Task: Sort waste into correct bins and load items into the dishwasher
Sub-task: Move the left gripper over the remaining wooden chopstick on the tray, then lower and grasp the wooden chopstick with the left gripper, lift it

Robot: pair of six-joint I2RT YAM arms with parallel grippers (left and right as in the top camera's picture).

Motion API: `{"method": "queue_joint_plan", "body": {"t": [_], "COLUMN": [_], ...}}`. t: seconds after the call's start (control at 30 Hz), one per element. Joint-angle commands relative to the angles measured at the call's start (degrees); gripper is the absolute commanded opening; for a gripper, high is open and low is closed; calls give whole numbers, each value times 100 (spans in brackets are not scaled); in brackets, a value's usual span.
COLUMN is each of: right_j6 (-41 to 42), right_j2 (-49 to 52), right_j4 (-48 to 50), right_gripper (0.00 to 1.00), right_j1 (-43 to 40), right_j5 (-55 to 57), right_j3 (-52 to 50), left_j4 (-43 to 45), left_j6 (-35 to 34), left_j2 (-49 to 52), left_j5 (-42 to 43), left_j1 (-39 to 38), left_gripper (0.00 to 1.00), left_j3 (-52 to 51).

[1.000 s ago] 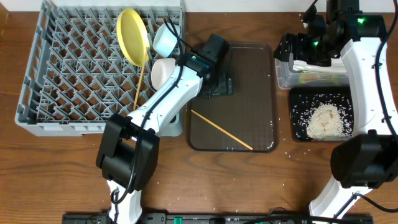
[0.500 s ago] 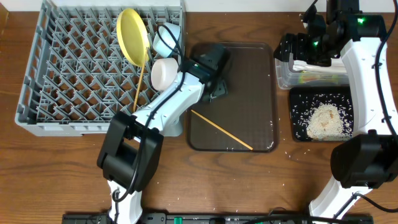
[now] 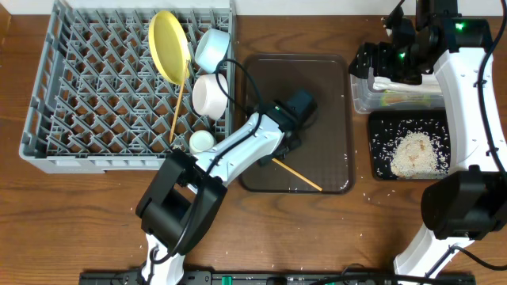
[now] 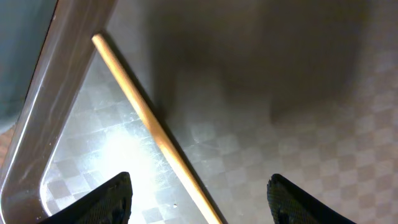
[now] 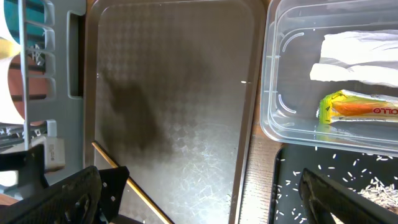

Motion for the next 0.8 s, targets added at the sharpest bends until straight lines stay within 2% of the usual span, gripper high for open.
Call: {"method": "queue_joint_plan", "body": {"t": [0.0,0.53,0.77], "right_j6": [11,11,11], "right_j2": [-24,-24,-24], "right_j4": [0,0,-2], "right_gripper": [99,99,99], "right_j1": [118,118,118], "right_j5": [-20,-20,-20], "right_j3": [2,2,2], "left_j4": [94,772,776], "left_j6": [-367,-566,-664], "left_j2": [66,72,236], "left_j5": [-177,-170,4], "left_j1": [-24,-28,-28], "left_gripper": [72,71,66], "left_j3": [-122,-675,-704]}}
